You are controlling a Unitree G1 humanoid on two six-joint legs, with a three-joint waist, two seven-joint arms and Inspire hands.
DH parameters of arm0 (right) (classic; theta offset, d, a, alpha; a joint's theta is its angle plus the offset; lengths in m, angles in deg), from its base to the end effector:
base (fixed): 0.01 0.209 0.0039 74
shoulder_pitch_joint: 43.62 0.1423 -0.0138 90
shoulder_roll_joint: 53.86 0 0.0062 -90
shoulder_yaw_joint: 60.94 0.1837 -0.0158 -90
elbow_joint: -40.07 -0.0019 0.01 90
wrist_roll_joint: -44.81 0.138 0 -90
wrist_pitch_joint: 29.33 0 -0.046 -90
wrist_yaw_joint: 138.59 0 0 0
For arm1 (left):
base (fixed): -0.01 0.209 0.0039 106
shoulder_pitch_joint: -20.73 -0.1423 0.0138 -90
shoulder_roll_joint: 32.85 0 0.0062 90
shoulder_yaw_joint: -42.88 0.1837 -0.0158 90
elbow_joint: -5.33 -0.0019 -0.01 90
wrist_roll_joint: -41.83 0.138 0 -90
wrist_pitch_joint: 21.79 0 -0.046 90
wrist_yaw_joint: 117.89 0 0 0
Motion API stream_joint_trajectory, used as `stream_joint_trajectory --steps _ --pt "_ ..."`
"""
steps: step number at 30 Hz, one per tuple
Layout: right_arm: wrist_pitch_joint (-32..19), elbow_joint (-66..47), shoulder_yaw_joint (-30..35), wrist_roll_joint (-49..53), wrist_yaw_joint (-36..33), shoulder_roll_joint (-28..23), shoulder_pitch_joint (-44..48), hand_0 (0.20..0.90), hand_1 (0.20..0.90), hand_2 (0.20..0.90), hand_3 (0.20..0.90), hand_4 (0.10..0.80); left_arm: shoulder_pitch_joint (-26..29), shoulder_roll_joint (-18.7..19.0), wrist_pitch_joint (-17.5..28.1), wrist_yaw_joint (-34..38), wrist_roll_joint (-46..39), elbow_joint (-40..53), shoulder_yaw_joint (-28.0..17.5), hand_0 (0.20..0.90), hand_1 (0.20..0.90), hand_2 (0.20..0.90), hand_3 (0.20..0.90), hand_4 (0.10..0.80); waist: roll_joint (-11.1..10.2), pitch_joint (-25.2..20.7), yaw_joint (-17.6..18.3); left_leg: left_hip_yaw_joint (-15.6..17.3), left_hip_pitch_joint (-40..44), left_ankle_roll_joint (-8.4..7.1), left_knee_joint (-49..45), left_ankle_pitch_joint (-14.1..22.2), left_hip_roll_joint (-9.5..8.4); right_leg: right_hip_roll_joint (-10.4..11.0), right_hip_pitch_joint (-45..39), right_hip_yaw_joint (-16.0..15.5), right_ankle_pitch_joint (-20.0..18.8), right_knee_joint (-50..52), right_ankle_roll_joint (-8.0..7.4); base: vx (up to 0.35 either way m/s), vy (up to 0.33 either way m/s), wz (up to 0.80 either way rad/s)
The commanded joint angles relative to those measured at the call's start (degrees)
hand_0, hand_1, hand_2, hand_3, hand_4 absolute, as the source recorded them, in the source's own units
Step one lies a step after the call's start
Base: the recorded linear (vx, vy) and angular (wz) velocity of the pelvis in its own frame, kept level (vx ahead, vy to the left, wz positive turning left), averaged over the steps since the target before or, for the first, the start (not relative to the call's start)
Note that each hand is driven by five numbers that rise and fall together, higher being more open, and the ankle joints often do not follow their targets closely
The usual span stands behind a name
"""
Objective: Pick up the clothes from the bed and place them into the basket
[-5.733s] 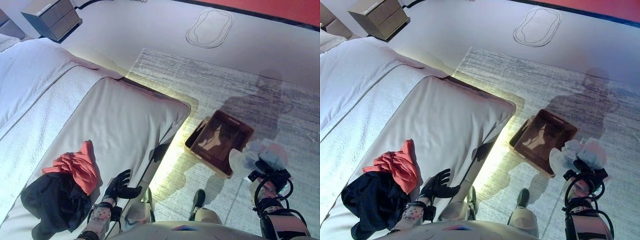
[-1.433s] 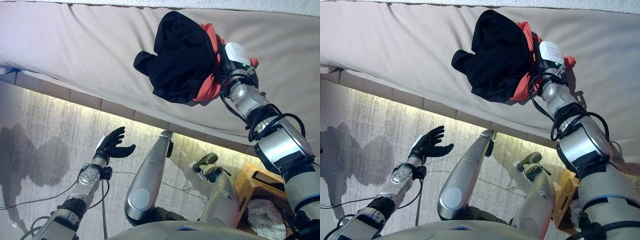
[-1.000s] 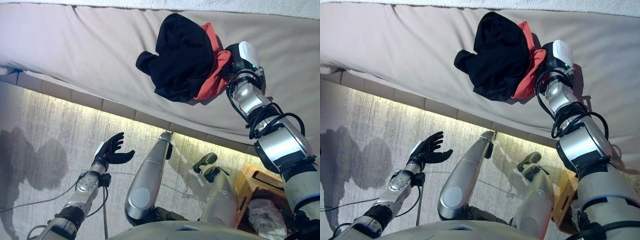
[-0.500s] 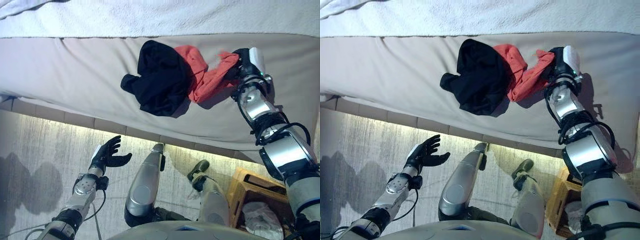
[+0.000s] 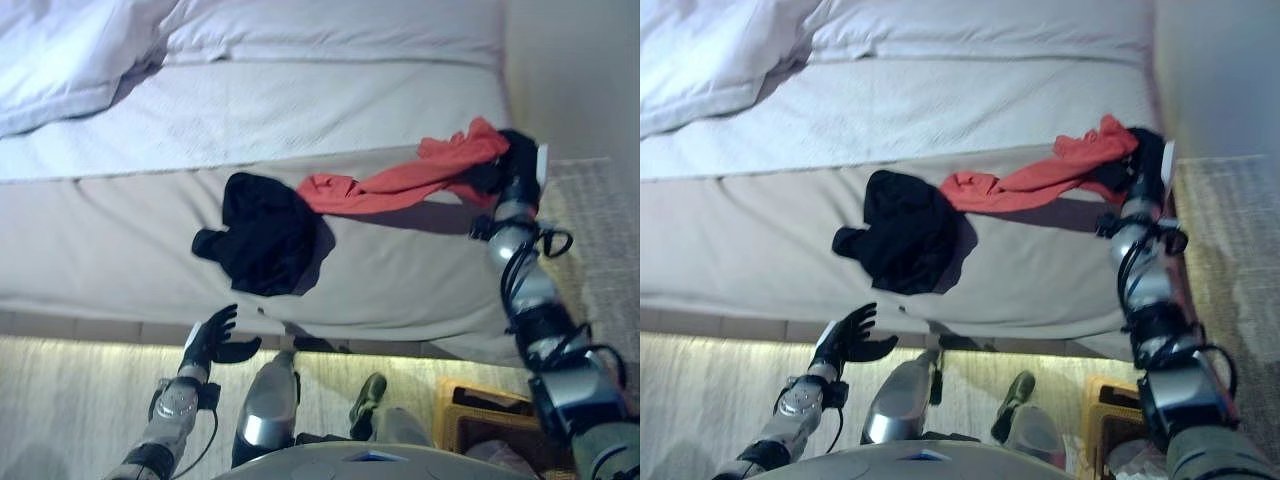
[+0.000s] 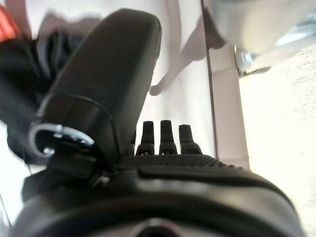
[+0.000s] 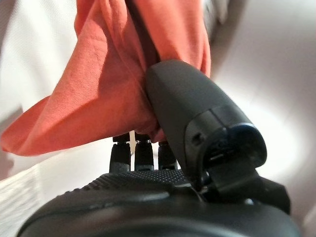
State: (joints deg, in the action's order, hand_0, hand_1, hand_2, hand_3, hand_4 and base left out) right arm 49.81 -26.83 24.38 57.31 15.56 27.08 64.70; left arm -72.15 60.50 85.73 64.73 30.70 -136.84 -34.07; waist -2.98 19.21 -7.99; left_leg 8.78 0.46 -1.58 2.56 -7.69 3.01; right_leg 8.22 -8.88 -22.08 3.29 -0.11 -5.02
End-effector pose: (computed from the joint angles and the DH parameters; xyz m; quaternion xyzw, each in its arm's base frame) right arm 0.2624 -0.2252 0.0685 -0.1044 -0.0734 -0.2119 0.9689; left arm 0.1146 0.2323 -0.0838 0.1203 0.3289 0.0239 0.9364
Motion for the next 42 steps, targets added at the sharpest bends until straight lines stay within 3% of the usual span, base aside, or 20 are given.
stream_joint_trajectory --steps 1,2,4,5,7,11,12,14,16,21,22,23,25,28,36,42 --pt "-9.2 -6.4 3.4 1.2 -1.4 -2.4 -4.7 0.3 0.3 0.3 0.2 0.1 -2.2 -2.7 1.8 1.1 1.6 -2.0 -0.1 0.9 0.9 0.9 0.9 0.8 2.0 -8.6 3.0 -0.2 -1.6 -2.23 -5.3 7.3 1.31 -2.0 4.9 4.2 -2.7 1.1 1.73 0.0 0.119 -0.35" --pt "-10.7 -6.4 3.0 0.6 -1.3 -1.4 -5.9 0.3 0.3 0.3 0.2 0.1 -2.4 -3.4 1.9 1.4 1.3 -2.2 -0.1 0.9 0.9 0.9 0.9 0.8 1.7 -8.9 2.8 -4.0 -2.0 -1.79 -6.4 8.1 0.02 -1.7 5.1 5.9 -3.2 0.9 1.68 0.049 0.119 -0.42" --pt "-12.1 -7.4 1.2 -0.1 -2.6 1.1 -7.1 0.3 0.3 0.3 0.2 0.1 -4.0 -5.4 2.8 2.5 1.0 -2.0 0.2 0.9 0.9 0.9 0.9 0.8 1.9 -9.5 1.1 -19.2 -1.5 0.54 -5.1 8.9 -5.71 -2.6 5.6 12.8 -4.0 0.8 0.93 0.041 0.107 -0.85" --pt "-13.2 -8.1 0.7 0.4 -3.3 1.8 -7.6 0.3 0.3 0.3 0.2 0.1 -4.6 -5.9 3.5 2.9 0.7 -1.9 0.0 0.9 0.9 0.9 0.9 0.8 2.2 -9.9 0.9 -21.1 -1.1 1.94 -4.5 9.5 -6.99 -3.0 6.4 16.0 -3.8 1.5 0.3 -0.034 0.108 -1.19" --pt "-14.6 -9.2 1.3 0.0 -5.4 3.1 -8.8 0.3 0.3 0.3 0.2 0.1 -4.8 -5.5 3.8 1.8 1.9 -2.5 0.2 0.9 0.9 0.9 0.9 0.8 2.4 -10.3 1.9 -18.1 0.2 2.62 -3.1 9.9 -6.24 -2.4 6.9 16.9 -4.5 1.2 -0.55 -0.054 0.096 -1.27" --pt "-18.3 -13.3 3.3 -2.4 -10.0 4.0 -12.0 0.3 0.3 0.3 0.2 0.1 -3.5 -3.3 3.9 0.8 2.1 -3.8 0.9 0.9 0.9 0.9 0.9 0.8 2.8 -10.4 4.5 -14.6 2.3 3.83 -1.4 10.9 -6.53 -0.2 9.0 16.6 -7.1 1.4 -2.87 -0.099 0.106 -1.55" --pt "-19.1 -13.9 3.8 -2.7 -10.9 4.1 -12.2 0.3 0.3 0.3 0.2 0.1 -3.0 -2.7 3.3 0.8 1.3 -4.1 0.3 0.9 0.9 0.9 0.9 0.8 2.9 -10.4 4.8 -13.7 2.9 3.95 -0.8 11.1 -6.61 0.5 9.9 15.4 -8.2 1.8 -3.58 -0.134 0.068 -1.13" --pt "-19.6 -14.2 4.5 -3.8 -13.4 4.9 -11.2 0.3 0.3 0.3 0.2 0.1 -2.9 -2.0 2.3 1.3 0.6 -5.1 -1.6 0.9 0.9 0.9 0.9 0.8 2.9 -10.2 4.2 -9.1 4.8 3.57 0.5 11.3 -6.11 3.2 11.7 8.4 -12.0 5.1 -4.96 -0.164 0.031 -1.38" --pt "-19.1 -14.7 3.9 -4.5 -15.1 5.3 -10.1 0.3 0.3 0.3 0.2 0.1 -2.9 -1.8 2.3 2.2 0.4 -5.6 -2.4 0.9 0.9 0.9 0.9 0.8 3.6 -10.0 2.8 -5.3 4.8 3.47 0.6 10.5 -4.55 5.1 11.5 3.5 -11.7 9.8 -4.64 -0.204 -0.007 -1.46" --pt "-18.0 -15.9 2.7 -4.3 -17.7 5.5 -9.5 0.3 0.3 0.3 0.2 0.1 -1.9 -2.6 3.2 3.5 -2.1 -7.7 -3.6 0.9 0.9 0.9 0.9 0.8 4.4 -10.9 0.7 1.8 2.5 3.62 -0.5 9.4 -1.64 6.9 7.6 -1.7 -7.7 15.4 -2.57 -0.19 -0.032 -1.15" --pt "-18.0 -15.6 2.2 -4.2 -17.8 5.6 -9.0 0.3 0.3 0.3 0.2 0.1 -1.8 -2.7 3.4 3.8 -3.0 -8.1 -4.0 0.9 0.9 0.9 0.9 0.8 4.1 -10.8 -0.2 3.8 2.2 3.23 -0.8 9.4 -1.03 6.6 5.6 -3.2 -5.7 13.9 -2.18 -0.16 -0.156 -1.11" --pt "-18.3 -15.1 1.5 -4.0 -17.9 6.0 -8.5 0.3 0.3 0.3 0.2 0.1 -1.8 -3.0 4.0 4.2 -4.0 -8.4 -4.2 0.9 0.9 0.9 0.9 0.8 3.4 -10.8 -0.9 5.9 1.3 2.39 -1.6 9.1 -0.32 4.3 3.0 -4.1 -3.1 8.7 -2.07 -0.114 -0.188 -1.09" --pt "-17.3 -15.3 0.7 -3.6 -18.8 5.8 -8.1 0.3 0.3 0.3 0.2 0.1 -1.7 -4.1 3.6 5.1 -4.1 -8.1 -4.9 0.9 0.9 0.9 0.9 0.8 1.9 -10.9 -0.9 6.4 -0.3 1.17 -3.2 8.5 0.09 1.6 1.8 -2.5 -2.8 1.8 -2.09 -0.059 -0.182 -1.08" --pt "-16.2 -17.2 0.5 -4.2 -19.9 4.6 -7.6 0.3 0.3 0.3 0.2 0.1 -1.6 -5.4 4.0 4.9 -3.5 -6.9 -5.1 0.9 0.9 0.9 0.9 0.8 1.0 -10.6 -0.6 6.7 -3.0 -0.12 -5.2 7.9 1.31 -0.1 1.4 -1.6 -3.4 -2.0 -1.12 -0.08 -0.145 -1.15" --pt "-15.1 -18.2 4.6 -3.7 -21.3 2.8 -9.9 0.3 0.3 0.3 0.2 0.1 -3.9 -6.9 4.7 3.8 0.0 -5.9 -4.6 0.9 0.9 0.9 0.9 0.8 1.9 -11.5 0.2 6.2 -1.3 -1.77 -1.6 5.8 2.03 -0.5 0.7 -3.1 -3.7 -2.9 -0.78 0.02 -0.015 -0.15" --pt "-8.9 -14.9 5.9 -2.6 -23.1 2.8 -11.7 0.3 0.3 0.3 0.2 0.1 -3.8 -5.8 3.3 3.0 0.6 -6.1 -5.1 0.9 0.9 0.9 0.9 0.8 2.6 -12.1 0.9 5.8 -0.3 -2.05 -1.5 6.1 1.47 -0.1 0.7 -3.3 -3.4 -2.4 -0.57 0.055 0.019 0.07"
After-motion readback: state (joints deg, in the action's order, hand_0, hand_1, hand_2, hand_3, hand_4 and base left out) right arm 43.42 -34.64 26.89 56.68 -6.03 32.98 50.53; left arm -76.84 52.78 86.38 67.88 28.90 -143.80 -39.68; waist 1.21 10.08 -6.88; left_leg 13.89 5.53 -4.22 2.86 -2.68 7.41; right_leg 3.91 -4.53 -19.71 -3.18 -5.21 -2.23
